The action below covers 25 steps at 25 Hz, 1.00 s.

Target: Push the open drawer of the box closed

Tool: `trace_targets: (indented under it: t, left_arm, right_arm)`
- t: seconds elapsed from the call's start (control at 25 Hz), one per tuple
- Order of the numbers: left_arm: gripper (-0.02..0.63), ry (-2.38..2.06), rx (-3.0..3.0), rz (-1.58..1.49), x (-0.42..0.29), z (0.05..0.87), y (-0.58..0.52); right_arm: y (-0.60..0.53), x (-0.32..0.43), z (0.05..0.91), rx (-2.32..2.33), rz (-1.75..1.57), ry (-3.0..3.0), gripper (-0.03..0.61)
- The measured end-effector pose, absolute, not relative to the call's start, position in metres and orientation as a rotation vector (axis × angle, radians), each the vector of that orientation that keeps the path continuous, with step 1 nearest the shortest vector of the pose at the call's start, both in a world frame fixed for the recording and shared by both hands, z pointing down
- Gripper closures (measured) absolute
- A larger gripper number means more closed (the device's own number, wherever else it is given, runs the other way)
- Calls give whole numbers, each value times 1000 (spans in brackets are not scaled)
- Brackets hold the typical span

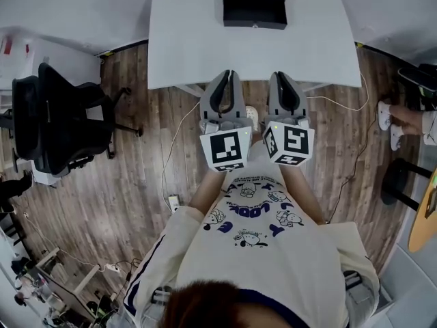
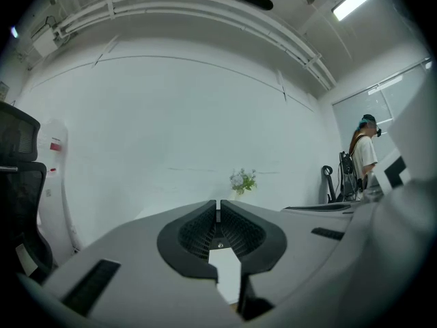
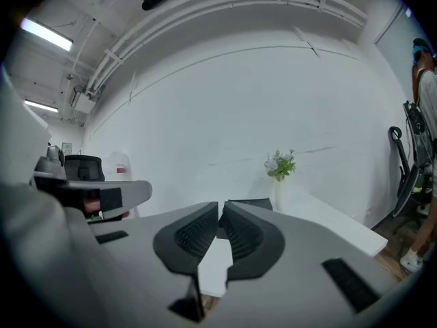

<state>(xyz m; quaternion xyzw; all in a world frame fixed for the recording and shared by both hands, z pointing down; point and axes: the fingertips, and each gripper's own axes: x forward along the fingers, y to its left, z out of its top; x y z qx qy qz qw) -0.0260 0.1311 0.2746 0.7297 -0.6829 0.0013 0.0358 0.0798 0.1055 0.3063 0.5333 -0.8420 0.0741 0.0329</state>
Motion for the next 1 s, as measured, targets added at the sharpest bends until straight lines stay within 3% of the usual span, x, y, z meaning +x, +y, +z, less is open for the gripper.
trace_targets:
  t: [1.0]
  left_arm:
    - [584, -2175, 2133, 50, -32, 278, -25]
  right_arm:
    - [-58, 65, 315, 1476, 302, -2656, 534]
